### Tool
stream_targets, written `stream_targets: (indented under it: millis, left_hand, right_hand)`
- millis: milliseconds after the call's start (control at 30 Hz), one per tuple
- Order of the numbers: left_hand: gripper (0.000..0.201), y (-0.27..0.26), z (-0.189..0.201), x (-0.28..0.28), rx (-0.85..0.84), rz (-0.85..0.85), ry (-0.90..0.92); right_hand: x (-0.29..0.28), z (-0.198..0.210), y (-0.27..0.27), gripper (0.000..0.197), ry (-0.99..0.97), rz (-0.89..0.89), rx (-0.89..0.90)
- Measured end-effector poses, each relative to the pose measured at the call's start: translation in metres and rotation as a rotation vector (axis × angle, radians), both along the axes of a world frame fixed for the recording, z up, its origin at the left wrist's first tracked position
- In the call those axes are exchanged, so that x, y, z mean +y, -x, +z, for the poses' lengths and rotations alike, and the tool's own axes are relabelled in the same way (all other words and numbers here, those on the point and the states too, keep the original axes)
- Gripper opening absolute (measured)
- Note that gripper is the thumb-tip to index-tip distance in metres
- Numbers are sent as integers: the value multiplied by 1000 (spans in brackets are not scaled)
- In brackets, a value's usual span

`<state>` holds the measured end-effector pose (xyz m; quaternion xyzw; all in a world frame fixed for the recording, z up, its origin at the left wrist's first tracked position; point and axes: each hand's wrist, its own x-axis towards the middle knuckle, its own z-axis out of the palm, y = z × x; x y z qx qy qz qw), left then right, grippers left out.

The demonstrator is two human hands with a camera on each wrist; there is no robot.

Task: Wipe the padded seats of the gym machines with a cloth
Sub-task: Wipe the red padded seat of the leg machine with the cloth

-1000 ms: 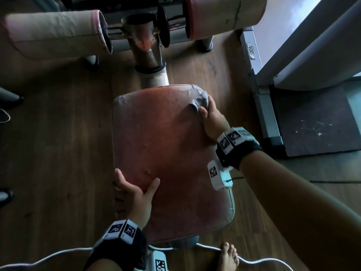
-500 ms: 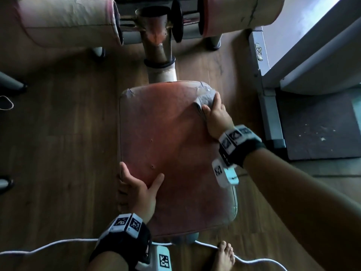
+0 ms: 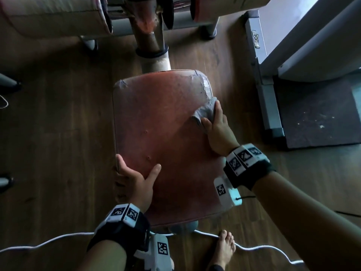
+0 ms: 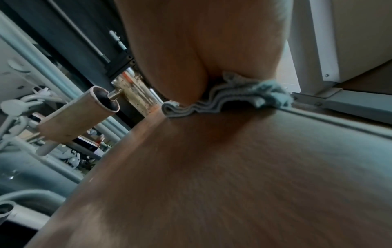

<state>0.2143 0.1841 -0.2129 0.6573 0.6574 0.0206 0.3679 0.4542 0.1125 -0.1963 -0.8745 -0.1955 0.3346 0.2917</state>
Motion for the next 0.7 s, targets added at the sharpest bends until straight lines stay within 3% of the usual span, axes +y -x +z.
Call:
stream_targets:
  millis: [167,300,500,700]
  left_hand:
    - [123,1,0,1,-48,-2,21]
    - [118,1,0,1,-54,21,32]
    - [118,0,-1,0,-57,12,-25]
    - [119,2,-4,1,-76,4,-20]
  right_hand:
    - [60,-21,-48,63,-21,-102,-15]
    - [84,-24,-75,63,-28,-46,14]
    - [16,-19,-27,66,-109,10,-8]
    - [-69,4,46,66,45,16,42]
